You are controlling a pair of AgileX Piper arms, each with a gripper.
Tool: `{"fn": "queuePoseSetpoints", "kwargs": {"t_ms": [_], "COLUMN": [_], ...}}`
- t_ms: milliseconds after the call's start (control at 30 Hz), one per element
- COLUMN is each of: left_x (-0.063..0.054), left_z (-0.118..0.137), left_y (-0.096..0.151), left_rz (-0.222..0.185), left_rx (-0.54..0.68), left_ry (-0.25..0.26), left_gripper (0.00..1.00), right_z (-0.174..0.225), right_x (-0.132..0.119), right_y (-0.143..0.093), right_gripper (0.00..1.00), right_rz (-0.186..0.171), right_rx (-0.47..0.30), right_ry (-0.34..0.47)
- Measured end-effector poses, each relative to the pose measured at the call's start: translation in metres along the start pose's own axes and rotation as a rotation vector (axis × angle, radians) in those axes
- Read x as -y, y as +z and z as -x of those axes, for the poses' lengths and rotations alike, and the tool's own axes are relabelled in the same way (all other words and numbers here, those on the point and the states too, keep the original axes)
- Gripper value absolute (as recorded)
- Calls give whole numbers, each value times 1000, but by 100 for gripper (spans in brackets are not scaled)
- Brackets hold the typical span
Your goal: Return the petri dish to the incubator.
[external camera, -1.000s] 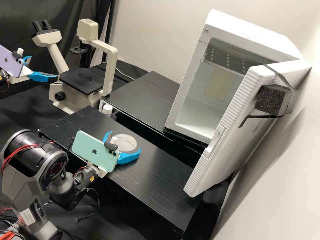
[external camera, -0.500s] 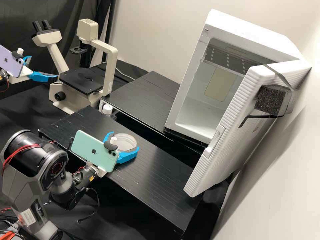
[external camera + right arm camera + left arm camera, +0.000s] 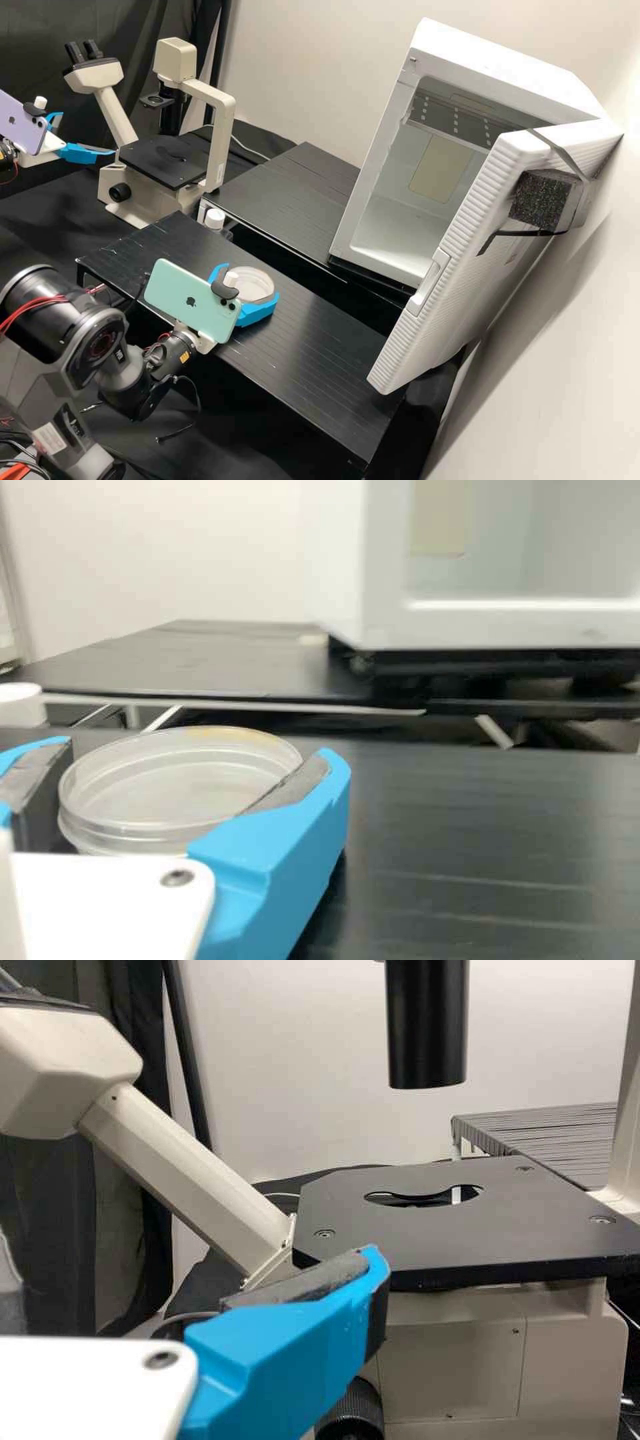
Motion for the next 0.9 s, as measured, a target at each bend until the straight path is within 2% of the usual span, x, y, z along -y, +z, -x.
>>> {"fn": "queuePoseSetpoints", "kwargs": {"t_ms": [300, 633, 800, 900], "left_x": [0, 0, 0, 0], "left_z": [0, 0, 0, 0], "left_y": [0, 0, 0, 0], "left_rz": [0, 0, 0, 0], "left_rx": [0, 0, 0, 0], "left_ry": [0, 0, 0, 0], "left_gripper": [100, 100, 100, 100], "right_z": [2, -58, -95, -116], "right_x": [-39, -101, -134, -148], "right_y": [21, 46, 55, 58], "right_gripper": [0, 0, 0, 0], "right_rz": [-31, 7, 21, 30], "right_rx": [87, 112, 80, 60], "right_ry": [173, 349, 441, 466]}}
